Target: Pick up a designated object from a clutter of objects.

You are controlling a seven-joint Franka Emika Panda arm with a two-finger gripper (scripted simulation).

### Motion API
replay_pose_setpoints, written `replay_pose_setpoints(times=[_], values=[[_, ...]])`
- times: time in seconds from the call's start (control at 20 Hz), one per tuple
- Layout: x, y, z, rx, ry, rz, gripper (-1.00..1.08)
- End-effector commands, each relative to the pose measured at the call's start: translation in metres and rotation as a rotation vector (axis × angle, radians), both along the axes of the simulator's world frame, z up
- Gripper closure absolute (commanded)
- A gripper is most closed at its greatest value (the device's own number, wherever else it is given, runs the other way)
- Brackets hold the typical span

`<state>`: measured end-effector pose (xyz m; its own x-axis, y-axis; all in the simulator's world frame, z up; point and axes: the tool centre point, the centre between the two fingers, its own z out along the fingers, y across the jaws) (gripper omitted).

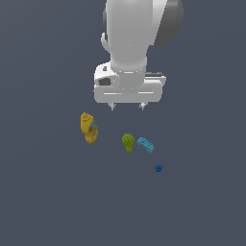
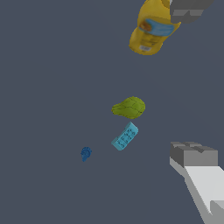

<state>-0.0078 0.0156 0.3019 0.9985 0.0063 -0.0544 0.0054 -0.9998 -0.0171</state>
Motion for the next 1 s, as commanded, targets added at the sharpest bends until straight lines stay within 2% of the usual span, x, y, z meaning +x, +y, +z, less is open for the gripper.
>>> replay_pose_setpoints(times=[0.0,0.45,0.95], values=[[0.0,0.0,0.0,0.0,0.0,0.0,-0.92],[0.008,-0.01,0.017,-0.011,-0.046,0.012,-0.92],[0.017,-0.003,0.006,-0.015,-0.045,0.046,-0.92]])
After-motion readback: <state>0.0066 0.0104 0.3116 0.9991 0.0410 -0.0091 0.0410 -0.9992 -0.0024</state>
